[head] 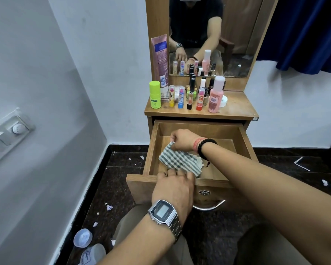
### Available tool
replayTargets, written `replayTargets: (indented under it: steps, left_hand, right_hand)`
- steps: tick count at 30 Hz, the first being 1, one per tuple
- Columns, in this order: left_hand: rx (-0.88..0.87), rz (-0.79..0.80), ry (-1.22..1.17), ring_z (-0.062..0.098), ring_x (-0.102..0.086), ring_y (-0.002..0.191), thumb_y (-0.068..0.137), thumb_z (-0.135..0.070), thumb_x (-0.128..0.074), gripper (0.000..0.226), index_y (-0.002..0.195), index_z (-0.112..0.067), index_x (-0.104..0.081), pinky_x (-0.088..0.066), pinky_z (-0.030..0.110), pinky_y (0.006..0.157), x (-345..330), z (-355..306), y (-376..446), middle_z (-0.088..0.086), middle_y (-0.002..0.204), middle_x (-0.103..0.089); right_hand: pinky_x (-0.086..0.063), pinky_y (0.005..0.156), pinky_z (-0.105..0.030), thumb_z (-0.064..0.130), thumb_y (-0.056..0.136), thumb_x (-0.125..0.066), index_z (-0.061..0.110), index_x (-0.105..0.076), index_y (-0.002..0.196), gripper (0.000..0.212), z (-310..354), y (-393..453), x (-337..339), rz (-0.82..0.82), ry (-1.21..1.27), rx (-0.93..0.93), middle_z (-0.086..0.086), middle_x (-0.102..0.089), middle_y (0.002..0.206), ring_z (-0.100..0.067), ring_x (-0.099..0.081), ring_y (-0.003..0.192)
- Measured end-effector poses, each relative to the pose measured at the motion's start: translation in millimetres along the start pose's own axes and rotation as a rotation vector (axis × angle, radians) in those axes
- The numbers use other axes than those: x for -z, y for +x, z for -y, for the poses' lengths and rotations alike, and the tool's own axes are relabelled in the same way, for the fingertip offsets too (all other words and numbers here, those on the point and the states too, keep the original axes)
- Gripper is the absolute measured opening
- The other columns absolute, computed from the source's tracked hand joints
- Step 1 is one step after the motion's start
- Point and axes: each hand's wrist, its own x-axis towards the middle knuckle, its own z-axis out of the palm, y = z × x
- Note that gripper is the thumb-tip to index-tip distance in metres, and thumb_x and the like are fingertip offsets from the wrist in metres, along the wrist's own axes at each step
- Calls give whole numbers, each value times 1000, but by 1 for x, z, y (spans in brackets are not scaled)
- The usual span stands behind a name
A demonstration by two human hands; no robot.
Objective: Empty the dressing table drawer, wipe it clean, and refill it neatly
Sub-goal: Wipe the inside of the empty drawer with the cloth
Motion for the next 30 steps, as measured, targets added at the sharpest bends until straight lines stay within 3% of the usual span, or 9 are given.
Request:
replayTargets:
  steps: [2,6,9,12,16,20,24,28,30]
  left_hand:
    - [-4,0,6,32,-45,119,97,-17,-30,27,122,-13,-40,-34,44,95,0,0,0,13,130,-50]
    - [-4,-8,5,31,-45,118,98,-17,-29,27,122,-14,-41,-34,43,94,-1,0,1,13,130,-49]
    - [-3,1,8,32,-45,119,97,-17,-30,27,122,-14,-40,-34,44,95,-1,0,1,13,130,-49]
    - [-5,16,21,34,-44,120,97,-16,-30,28,123,-12,-39,-34,45,96,-1,0,1,15,131,-48]
    - [3,21,31,34,-44,121,97,-16,-30,29,125,-12,-38,-33,45,97,-2,0,2,16,131,-48]
    - [0,23,29,34,-44,121,97,-17,-31,28,124,-12,-39,-33,45,97,-1,-1,2,15,132,-48]
    - [6,23,14,33,-43,121,98,-17,-30,29,125,-12,-39,-33,45,97,0,-1,2,15,133,-48]
    - [0,22,18,34,-44,121,98,-17,-29,28,123,-12,-40,-33,45,97,0,-2,2,15,131,-49]
    - [1,17,12,34,-45,119,98,-17,-29,27,122,-12,-41,-33,44,96,-1,-1,2,14,130,-49]
  right_hand:
    - [-46,52,-22,13,89,-60,16,-60,102,13,1,4,-2,-1,21,15,-8,-64,102,-16,-59,68]
    - [-47,89,-31,18,92,-61,16,-62,124,32,-3,13,-13,-9,-86,16,-16,-59,127,-32,-61,109]
    - [-45,95,-35,16,92,-61,17,-63,123,31,-6,16,-16,-26,-68,-6,-19,-58,128,-36,-58,114]
    - [-47,93,-36,27,90,-64,14,-63,121,33,-6,14,-17,-47,-80,-36,-15,-60,124,-34,-58,112]
    - [-45,71,-32,56,74,-72,11,-56,87,49,-13,6,-13,20,-115,-177,-8,-60,98,-27,-58,91]
    - [-44,70,-29,47,75,-76,8,-57,106,53,-13,-3,-14,71,-75,-211,-4,-54,96,-23,-56,89]
    - [-45,54,-25,36,78,-76,12,-52,79,33,-8,-1,-12,12,62,-218,-6,-61,91,-18,-57,72]
    - [-50,77,-32,36,86,-64,8,-60,104,33,-2,12,-3,-248,230,-316,-14,-62,112,-31,-63,99]
    - [-50,72,-31,34,88,-66,7,-59,105,33,0,20,-4,-231,369,-363,-15,-61,108,-29,-62,96]
